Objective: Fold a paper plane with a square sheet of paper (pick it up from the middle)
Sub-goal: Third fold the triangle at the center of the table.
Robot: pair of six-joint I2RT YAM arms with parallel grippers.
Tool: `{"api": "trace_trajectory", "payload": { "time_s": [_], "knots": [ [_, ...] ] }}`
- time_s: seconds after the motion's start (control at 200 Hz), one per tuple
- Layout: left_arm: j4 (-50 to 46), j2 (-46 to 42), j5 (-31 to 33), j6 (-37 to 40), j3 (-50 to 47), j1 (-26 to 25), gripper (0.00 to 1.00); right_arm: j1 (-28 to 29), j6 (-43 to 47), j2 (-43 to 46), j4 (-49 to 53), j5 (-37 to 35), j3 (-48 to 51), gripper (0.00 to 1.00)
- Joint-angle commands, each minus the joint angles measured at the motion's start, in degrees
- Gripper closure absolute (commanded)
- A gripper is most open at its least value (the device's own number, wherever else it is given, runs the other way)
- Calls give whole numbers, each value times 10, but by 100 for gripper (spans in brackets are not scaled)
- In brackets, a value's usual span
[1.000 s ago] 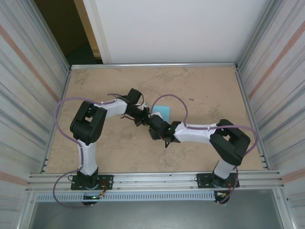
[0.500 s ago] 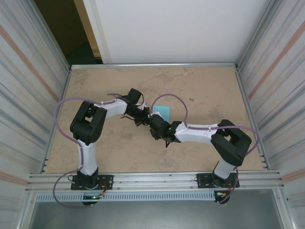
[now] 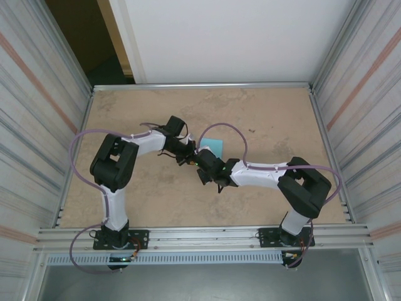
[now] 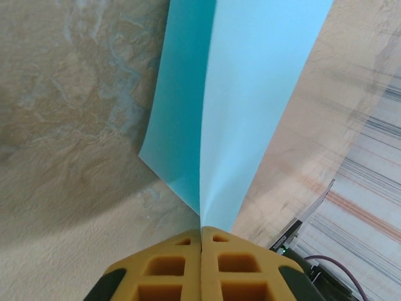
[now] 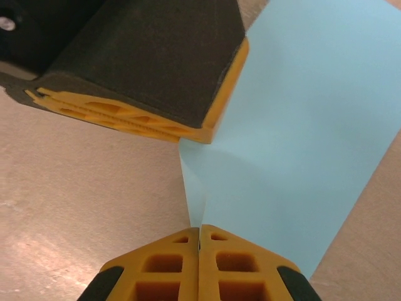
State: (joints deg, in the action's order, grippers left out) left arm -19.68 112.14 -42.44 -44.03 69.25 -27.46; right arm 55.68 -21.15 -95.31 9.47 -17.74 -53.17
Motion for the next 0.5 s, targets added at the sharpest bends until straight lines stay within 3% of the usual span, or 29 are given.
{"api": "trace_trajectory", "payload": {
  "time_s": [0.0,0.241,0.496],
  "knots": [
    [-5,-41,-5,-5,-10,26,87,-10,9,33,-16,53,21,100],
    [-2,-82,2,16,-20,77,75,-41,3,58,-67,200,57,100],
    [3,-66,-5,30,8,62,72,-53,-9,48,-97,304,65,100]
  ]
}}
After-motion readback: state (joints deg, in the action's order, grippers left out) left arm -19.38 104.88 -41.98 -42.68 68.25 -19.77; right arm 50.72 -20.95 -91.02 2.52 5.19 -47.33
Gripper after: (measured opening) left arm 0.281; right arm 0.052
